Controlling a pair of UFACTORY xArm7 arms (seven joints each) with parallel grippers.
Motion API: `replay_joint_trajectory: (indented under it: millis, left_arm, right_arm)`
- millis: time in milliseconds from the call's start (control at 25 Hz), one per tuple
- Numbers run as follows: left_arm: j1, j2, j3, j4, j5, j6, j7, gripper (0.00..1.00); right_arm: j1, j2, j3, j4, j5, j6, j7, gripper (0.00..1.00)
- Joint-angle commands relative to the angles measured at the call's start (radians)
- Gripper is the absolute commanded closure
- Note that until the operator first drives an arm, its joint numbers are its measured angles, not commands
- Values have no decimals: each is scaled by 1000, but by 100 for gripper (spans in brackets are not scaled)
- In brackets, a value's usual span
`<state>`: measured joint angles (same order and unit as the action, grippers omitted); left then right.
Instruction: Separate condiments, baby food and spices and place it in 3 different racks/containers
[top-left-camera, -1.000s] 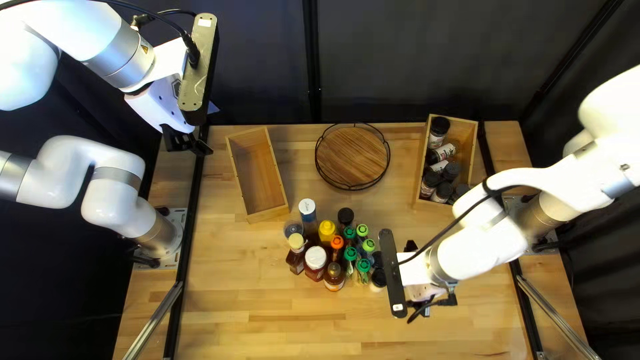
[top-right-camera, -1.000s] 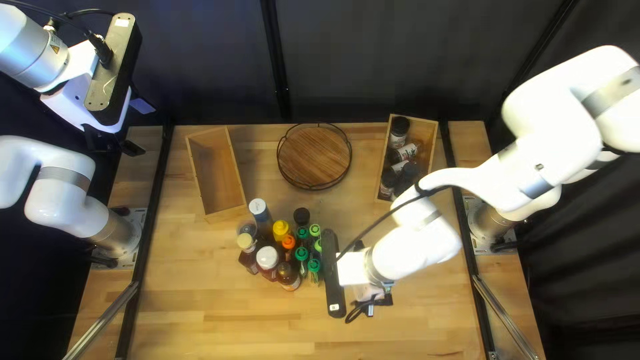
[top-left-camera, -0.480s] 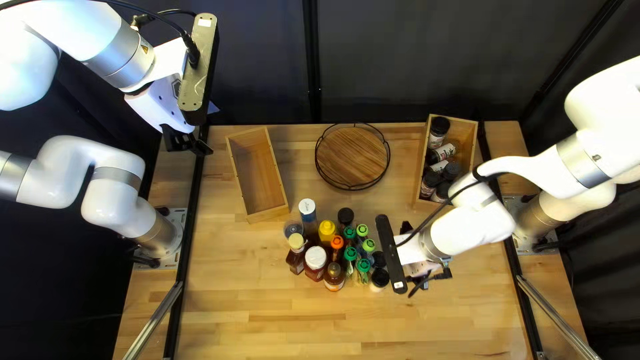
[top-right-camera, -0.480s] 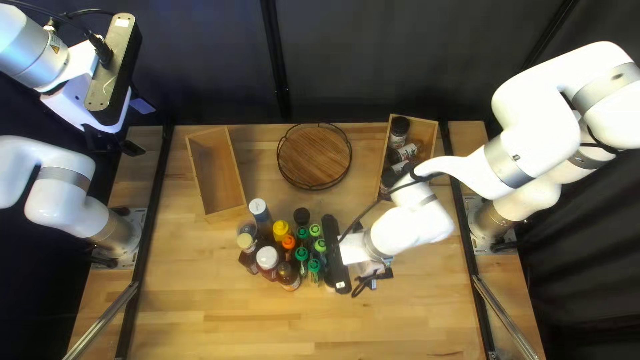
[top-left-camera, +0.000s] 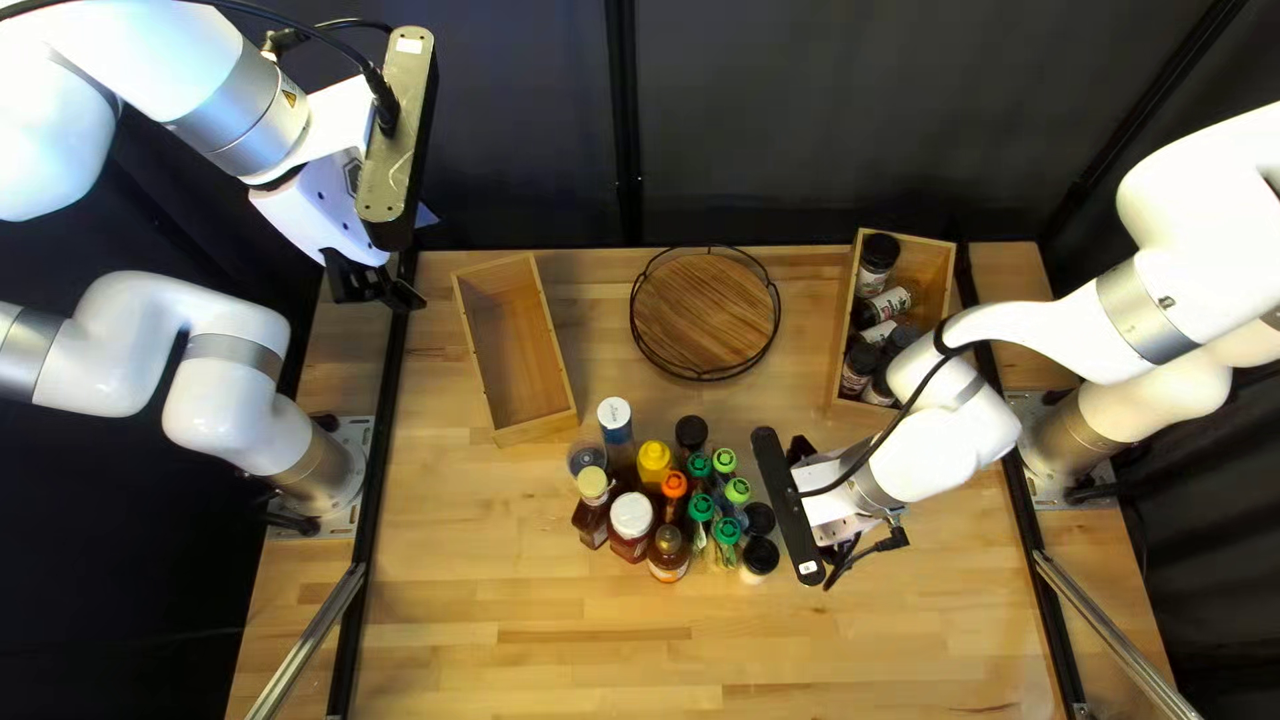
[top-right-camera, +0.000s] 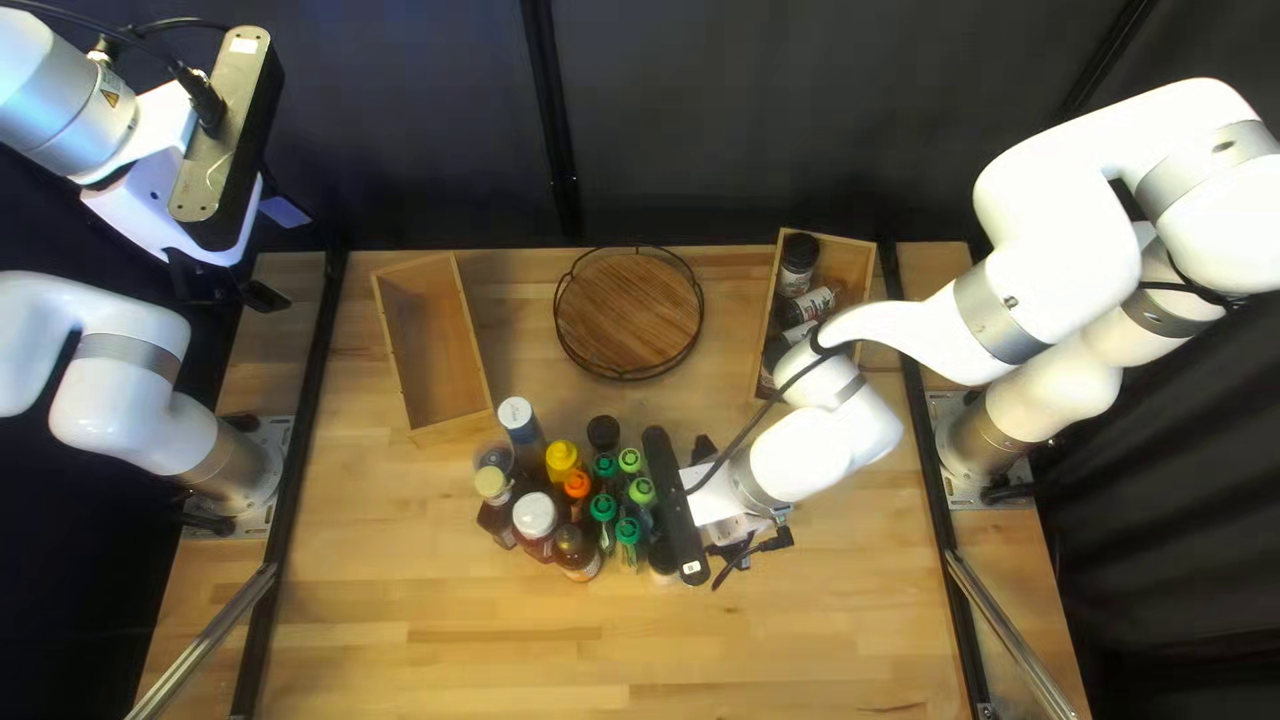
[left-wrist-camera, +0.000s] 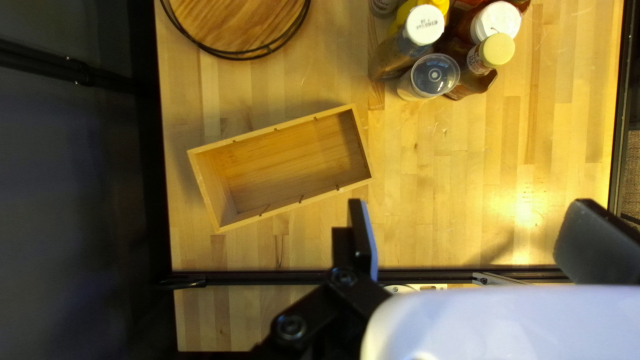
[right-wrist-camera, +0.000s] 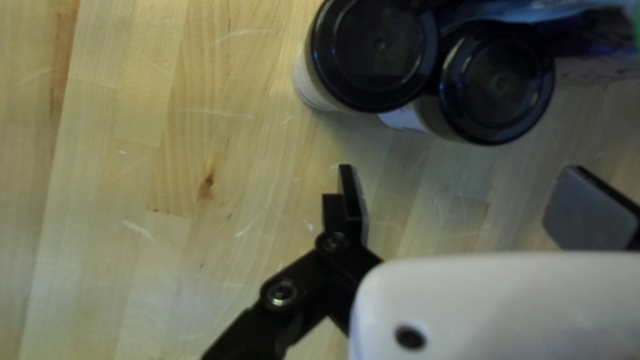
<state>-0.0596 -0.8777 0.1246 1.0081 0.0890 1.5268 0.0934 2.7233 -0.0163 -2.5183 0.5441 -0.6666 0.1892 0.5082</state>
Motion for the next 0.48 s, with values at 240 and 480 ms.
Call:
replay_joint_trajectory:
  millis: [240, 480]
  left_arm:
    - [0, 0, 0, 0, 0, 0, 0, 0]
    - [0, 0, 0, 0, 0, 0, 0, 0]
  right_arm:
    - [-17, -58, -8, 57, -3, -13, -56, 0]
    - [-19, -83, -10, 77, -8, -19, -77, 0]
